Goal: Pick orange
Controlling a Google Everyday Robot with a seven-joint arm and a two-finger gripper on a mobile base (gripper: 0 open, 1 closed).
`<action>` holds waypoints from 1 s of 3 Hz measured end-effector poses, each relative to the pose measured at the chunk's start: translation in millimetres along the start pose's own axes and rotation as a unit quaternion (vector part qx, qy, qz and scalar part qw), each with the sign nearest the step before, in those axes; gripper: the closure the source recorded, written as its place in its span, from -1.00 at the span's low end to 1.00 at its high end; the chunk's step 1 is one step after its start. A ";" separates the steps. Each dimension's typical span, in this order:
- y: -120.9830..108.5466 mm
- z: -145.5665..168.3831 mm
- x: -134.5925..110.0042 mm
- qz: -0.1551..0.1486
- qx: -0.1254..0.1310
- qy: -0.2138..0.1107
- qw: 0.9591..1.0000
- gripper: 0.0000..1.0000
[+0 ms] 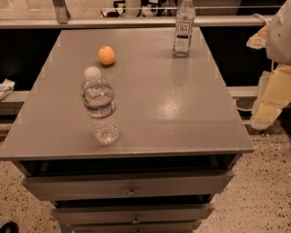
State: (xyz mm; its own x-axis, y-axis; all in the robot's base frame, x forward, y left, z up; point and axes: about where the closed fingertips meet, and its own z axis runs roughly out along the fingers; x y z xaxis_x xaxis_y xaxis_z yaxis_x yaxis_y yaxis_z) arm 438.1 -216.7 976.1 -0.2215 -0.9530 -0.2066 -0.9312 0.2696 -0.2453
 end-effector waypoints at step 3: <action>-32.0 65.0 -83.2 -0.005 -0.016 -0.135 0.991 -1.00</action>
Offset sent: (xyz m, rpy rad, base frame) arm 0.0558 0.0685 -0.0381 0.2347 -0.0497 0.0945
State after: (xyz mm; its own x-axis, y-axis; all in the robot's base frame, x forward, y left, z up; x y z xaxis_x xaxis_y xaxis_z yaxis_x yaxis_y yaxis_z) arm 505.2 -137.0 939.6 -0.1310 -0.8830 -0.4508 -0.9424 0.2520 -0.2198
